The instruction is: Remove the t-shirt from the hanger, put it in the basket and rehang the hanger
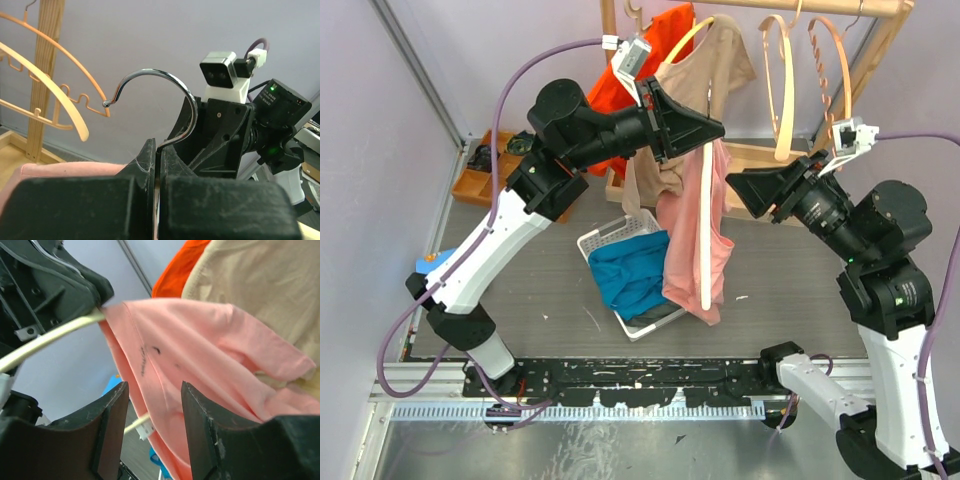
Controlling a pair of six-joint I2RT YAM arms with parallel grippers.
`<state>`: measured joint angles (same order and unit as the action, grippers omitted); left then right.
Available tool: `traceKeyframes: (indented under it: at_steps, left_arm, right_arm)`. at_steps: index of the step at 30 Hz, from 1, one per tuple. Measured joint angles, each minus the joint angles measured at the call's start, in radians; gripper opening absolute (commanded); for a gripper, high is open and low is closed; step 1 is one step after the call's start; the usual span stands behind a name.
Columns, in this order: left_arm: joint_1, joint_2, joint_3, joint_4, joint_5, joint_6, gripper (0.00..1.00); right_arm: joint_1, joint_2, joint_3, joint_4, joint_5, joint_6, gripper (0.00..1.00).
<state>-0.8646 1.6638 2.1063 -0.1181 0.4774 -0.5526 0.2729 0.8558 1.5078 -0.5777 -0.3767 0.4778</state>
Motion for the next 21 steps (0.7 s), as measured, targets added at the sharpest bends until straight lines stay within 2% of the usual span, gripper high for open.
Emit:
traceKeyframes:
  at_steps: [15,17,21]
  left_arm:
    - [0.000,0.029,0.024,0.007,0.035,-0.003,0.00]
    - [0.000,0.038,0.031,0.007,0.039,-0.006,0.00]
    - [0.000,0.052,0.045,0.007,0.051,-0.012,0.00]
  right_arm:
    - [0.000,0.101,0.041,0.085,-0.095,0.027,0.51]
    - [0.000,0.112,0.041,0.089,-0.101,0.030,0.41]
    - [0.000,0.127,0.041,0.092,-0.092,0.037,0.07]
